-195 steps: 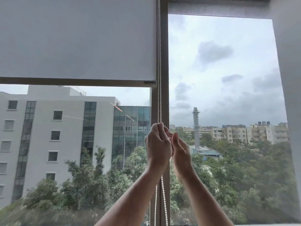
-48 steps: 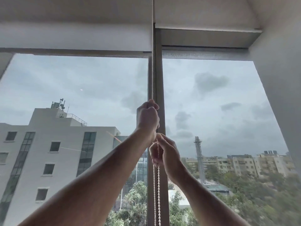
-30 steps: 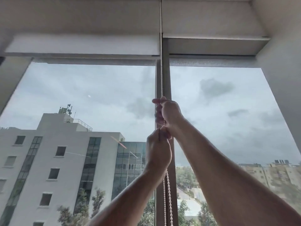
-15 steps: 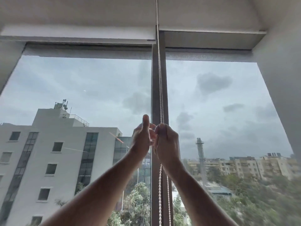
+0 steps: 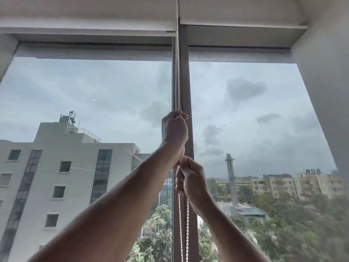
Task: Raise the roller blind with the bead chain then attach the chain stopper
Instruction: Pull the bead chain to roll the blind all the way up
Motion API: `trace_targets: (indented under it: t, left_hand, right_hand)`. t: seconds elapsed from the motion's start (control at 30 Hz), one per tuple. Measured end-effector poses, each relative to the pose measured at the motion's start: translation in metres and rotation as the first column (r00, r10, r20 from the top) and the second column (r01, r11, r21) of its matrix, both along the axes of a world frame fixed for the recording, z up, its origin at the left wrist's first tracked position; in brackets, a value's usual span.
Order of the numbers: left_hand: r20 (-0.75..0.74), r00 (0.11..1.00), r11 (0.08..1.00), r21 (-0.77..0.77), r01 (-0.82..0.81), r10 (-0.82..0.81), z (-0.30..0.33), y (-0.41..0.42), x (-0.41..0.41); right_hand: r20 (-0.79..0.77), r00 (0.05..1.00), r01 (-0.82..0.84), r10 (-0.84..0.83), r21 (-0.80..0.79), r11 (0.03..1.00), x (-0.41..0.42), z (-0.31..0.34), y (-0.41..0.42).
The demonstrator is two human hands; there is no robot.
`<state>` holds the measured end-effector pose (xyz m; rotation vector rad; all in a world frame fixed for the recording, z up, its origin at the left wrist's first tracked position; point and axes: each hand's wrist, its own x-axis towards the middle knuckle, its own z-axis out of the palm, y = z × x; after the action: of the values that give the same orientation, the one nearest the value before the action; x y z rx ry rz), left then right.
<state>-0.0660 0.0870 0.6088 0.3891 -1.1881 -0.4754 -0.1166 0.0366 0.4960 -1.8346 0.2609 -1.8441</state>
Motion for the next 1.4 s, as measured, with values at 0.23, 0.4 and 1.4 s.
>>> trace_targets:
  t: [0.23,0.4,1.4]
  left_hand:
    - [0.085,0.987,0.991,-0.015,-0.135,0.136,-0.051,-0.015,0.003]
    - [0.086,0.977,0.978,-0.084,-0.189,0.196,-0.074,-0.017,0.005]
    - [0.046,0.984,0.984,0.032,0.173,-0.174,-0.088,-0.015,0.015]
  right_hand:
    - [0.069,0.995,-0.081,0.073,0.119,0.990,-0.021,0.032,-0.002]
    - [0.055,0.998,-0.042,0.033,0.177,0.983,-0.019,0.074,0.014]
    - [0.226,0.855,0.506,-0.466,-0.175,0.844,0.011,0.076,0.047]
